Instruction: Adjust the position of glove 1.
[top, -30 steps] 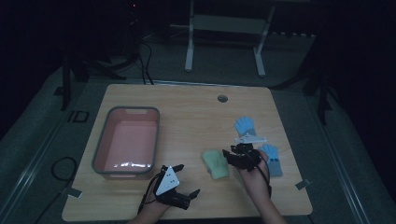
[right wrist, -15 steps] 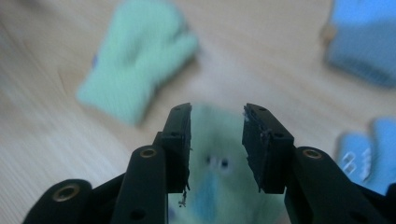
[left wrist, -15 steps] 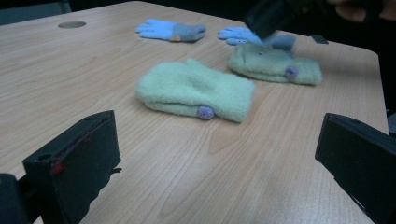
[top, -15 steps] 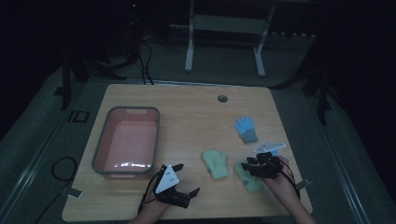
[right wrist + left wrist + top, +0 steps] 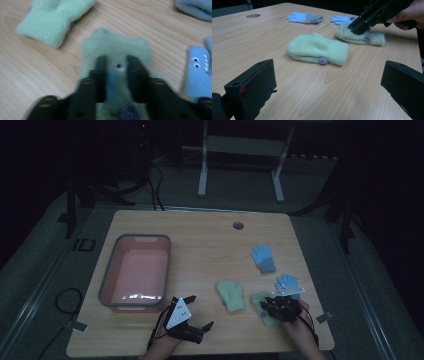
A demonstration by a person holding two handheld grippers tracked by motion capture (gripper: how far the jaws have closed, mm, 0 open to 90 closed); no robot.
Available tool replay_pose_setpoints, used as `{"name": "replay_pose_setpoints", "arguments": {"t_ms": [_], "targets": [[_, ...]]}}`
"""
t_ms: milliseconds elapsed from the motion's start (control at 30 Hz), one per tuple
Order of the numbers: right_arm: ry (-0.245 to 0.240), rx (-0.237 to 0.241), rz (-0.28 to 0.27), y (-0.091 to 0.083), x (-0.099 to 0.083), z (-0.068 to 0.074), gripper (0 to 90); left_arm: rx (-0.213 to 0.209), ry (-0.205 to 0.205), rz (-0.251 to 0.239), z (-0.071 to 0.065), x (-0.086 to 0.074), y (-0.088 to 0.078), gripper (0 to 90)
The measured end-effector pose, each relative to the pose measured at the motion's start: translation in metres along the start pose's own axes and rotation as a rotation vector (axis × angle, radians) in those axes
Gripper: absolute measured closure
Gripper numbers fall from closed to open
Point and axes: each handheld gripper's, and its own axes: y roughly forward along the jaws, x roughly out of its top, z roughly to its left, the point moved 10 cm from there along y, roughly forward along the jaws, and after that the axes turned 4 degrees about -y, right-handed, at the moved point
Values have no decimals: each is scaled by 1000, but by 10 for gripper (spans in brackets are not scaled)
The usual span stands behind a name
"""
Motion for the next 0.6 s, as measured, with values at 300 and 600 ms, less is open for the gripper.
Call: {"name": "replay_pose_setpoints", "arguments": {"t_ms": [300,600], "targets": [[126,-50,-54,-15,22,-7,863,32,6,3,1,-1,-1,0],[307,-157,-154,-32,61,-21,863,33,6,3,2,-1,-1,0]]}}
